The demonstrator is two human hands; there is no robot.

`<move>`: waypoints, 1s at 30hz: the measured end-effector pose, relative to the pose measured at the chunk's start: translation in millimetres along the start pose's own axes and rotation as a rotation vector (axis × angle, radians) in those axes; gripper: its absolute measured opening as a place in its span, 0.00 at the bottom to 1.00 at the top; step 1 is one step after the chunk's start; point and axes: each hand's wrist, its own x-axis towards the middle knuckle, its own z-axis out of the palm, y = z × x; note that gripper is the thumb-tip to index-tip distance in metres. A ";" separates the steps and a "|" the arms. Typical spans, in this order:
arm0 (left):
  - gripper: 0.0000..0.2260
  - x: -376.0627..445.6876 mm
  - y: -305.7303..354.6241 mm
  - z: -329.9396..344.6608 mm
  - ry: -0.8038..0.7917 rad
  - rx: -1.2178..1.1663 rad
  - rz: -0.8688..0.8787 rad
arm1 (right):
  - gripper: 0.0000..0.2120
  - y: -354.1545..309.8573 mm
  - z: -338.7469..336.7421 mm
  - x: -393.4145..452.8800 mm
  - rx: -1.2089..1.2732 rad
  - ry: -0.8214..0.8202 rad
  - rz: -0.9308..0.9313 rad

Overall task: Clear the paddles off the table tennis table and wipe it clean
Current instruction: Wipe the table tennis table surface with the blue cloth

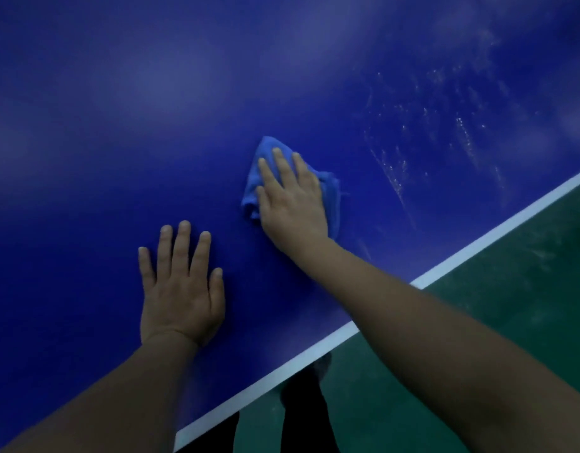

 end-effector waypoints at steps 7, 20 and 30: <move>0.27 1.9 0.5 -0.2 0.055 -0.014 0.014 | 0.24 74.4 -12.9 121.1 -0.109 -0.042 -0.025; 0.26 1.3 0.7 -1.6 0.071 -0.038 0.019 | 0.23 85.8 -15.5 1.0 0.009 -0.141 -0.455; 0.27 -1.2 -0.8 -1.1 0.071 -0.085 0.023 | 0.24 54.0 -16.4 -72.5 0.048 -0.160 -0.481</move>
